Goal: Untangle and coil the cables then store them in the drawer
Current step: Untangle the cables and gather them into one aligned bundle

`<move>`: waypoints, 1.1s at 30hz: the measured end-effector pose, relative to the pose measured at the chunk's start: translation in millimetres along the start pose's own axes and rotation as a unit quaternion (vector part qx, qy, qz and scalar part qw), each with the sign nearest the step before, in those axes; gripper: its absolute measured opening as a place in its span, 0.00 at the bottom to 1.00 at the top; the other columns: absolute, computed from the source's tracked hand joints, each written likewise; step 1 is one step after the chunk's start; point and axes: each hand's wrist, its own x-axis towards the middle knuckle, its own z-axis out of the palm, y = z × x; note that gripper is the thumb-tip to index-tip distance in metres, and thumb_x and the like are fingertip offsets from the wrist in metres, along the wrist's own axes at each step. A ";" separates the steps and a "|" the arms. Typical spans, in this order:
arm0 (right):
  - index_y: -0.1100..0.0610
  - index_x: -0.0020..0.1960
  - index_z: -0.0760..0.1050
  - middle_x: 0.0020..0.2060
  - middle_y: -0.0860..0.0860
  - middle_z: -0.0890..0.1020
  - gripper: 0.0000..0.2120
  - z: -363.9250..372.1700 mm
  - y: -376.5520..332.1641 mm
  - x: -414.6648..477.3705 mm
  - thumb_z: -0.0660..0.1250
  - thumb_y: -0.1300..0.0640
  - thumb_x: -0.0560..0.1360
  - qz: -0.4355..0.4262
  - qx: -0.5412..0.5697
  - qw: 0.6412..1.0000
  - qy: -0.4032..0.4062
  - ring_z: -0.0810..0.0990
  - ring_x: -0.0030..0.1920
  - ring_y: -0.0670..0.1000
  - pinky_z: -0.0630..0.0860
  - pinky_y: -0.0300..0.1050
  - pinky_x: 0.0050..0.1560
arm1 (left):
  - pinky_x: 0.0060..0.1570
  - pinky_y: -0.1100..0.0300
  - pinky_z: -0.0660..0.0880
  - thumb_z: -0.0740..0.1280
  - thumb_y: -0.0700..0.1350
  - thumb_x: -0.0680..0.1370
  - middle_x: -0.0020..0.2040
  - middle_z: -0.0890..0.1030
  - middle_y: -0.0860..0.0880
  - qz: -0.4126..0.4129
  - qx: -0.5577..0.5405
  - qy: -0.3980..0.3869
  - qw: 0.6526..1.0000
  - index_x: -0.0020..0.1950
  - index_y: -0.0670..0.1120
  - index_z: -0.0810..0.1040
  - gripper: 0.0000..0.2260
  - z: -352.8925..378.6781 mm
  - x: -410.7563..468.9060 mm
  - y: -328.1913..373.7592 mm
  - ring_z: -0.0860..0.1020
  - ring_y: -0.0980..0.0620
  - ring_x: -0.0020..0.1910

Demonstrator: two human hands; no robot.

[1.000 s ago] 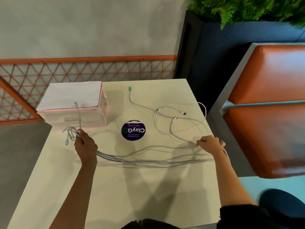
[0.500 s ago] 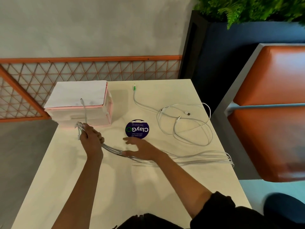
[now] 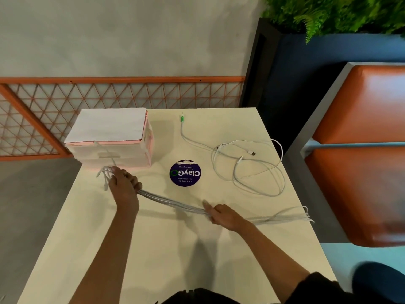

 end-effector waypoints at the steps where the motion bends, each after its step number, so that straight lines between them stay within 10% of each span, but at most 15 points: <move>1: 0.55 0.34 0.73 0.28 0.47 0.75 0.32 -6.4 8.4 0.2 0.48 0.30 0.76 0.010 -0.009 1.000 0.016 0.76 0.36 0.50 0.70 0.44 0.48 | 0.21 0.68 0.57 0.53 0.55 0.83 0.22 0.61 0.57 -0.003 -0.001 -0.004 1.000 0.34 0.48 0.61 0.19 0.0 -2.4 -2.9 0.59 0.58 0.20; 11: 0.52 0.40 0.78 0.39 0.51 0.83 0.18 -29.1 23.9 14.8 0.57 0.46 0.81 0.033 0.046 0.997 0.061 0.83 0.44 0.54 0.76 0.44 0.51 | 0.22 0.67 0.61 0.53 0.51 0.84 0.25 0.61 0.57 0.009 0.083 -0.118 0.989 0.36 0.47 0.61 0.17 10.7 -29.0 -27.2 0.59 0.59 0.23; 17: 0.55 0.55 0.81 0.50 0.52 0.85 0.34 -51.3 -110.6 43.7 0.44 0.33 0.78 -0.075 0.200 0.977 0.022 0.81 0.54 0.48 0.70 0.45 0.64 | 0.24 0.68 0.63 0.52 0.51 0.84 0.24 0.63 0.57 0.051 0.171 -0.168 0.970 0.37 0.47 0.62 0.16 25.4 -40.8 -28.9 0.61 0.60 0.23; 24: 0.68 0.59 0.75 0.55 0.60 0.82 0.36 -69.7 -208.6 46.5 0.44 0.39 0.81 -0.078 0.002 0.992 -0.103 0.79 0.48 0.52 0.69 0.44 0.60 | 0.28 0.59 0.63 0.53 0.52 0.83 0.23 0.67 0.57 0.070 0.278 -0.249 0.925 0.44 0.53 0.67 0.10 29.7 -49.3 -32.3 0.63 0.59 0.23; 28: 0.62 0.48 0.71 0.47 0.53 0.83 0.18 -64.2 -214.1 55.2 0.55 0.47 0.82 -0.070 -0.091 0.987 -0.109 0.75 0.33 0.44 0.71 0.35 0.36 | 0.33 0.55 0.65 0.53 0.52 0.83 0.26 0.69 0.55 0.086 0.379 -0.277 0.879 0.47 0.53 0.65 0.07 27.0 -51.7 -31.9 0.66 0.57 0.25; 33: 0.65 0.61 0.75 0.44 0.49 0.79 0.23 -53.2 -203.7 59.6 0.50 0.50 0.83 -0.062 -0.004 0.994 -0.093 0.74 0.53 0.52 0.67 0.41 0.55 | 0.39 0.53 0.71 0.55 0.54 0.82 0.29 0.73 0.53 0.043 0.372 -0.327 0.867 0.48 0.46 0.70 0.13 15.9 -42.5 -31.5 0.71 0.53 0.30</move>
